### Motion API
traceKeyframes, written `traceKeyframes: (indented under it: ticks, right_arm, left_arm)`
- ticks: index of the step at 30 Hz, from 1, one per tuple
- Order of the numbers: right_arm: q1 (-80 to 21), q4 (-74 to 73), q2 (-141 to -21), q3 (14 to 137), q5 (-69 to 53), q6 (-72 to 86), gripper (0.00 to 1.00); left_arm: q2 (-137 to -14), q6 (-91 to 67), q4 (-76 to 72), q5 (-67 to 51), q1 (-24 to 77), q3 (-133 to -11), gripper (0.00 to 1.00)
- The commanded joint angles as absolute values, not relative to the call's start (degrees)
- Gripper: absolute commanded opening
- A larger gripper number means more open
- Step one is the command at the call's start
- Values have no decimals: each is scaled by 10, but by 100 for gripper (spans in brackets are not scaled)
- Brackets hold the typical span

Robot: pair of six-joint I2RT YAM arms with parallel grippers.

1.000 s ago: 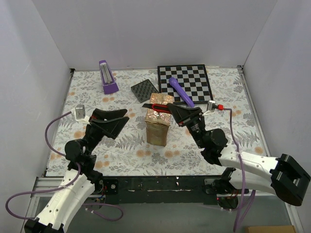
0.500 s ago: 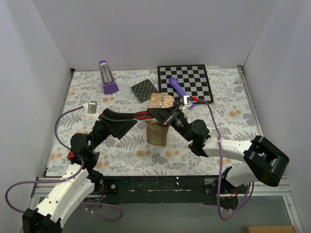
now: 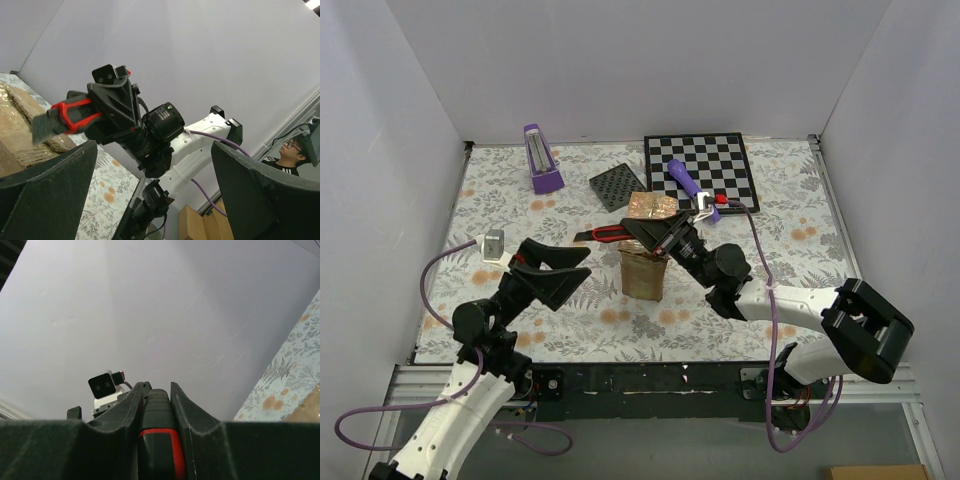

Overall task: Unpack the express box
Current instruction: Place the knife at the center of the board.

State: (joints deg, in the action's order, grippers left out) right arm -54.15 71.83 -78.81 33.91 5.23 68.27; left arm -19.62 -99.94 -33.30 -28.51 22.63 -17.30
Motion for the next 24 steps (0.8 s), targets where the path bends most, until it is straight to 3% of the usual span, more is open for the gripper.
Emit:
traceKeyframes:
  ticks: [1, 8, 21, 24]
  right_arm:
    - [-537, 995, -784, 390, 56, 671, 1]
    - [-539, 990, -809, 438, 11, 682, 1]
    - [-555, 960, -813, 432, -45, 684, 1]
    - [-556, 957, -814, 427, -47, 684, 1]
  left_arm:
    - [-214, -999, -308, -294, 228, -175, 98]
    - [-289, -990, -333, -317, 229, -200, 98]
    - [-337, -1016, -504, -220, 229, -197, 98]
    - [-357, -1020, -524, -229, 229, -200, 90]
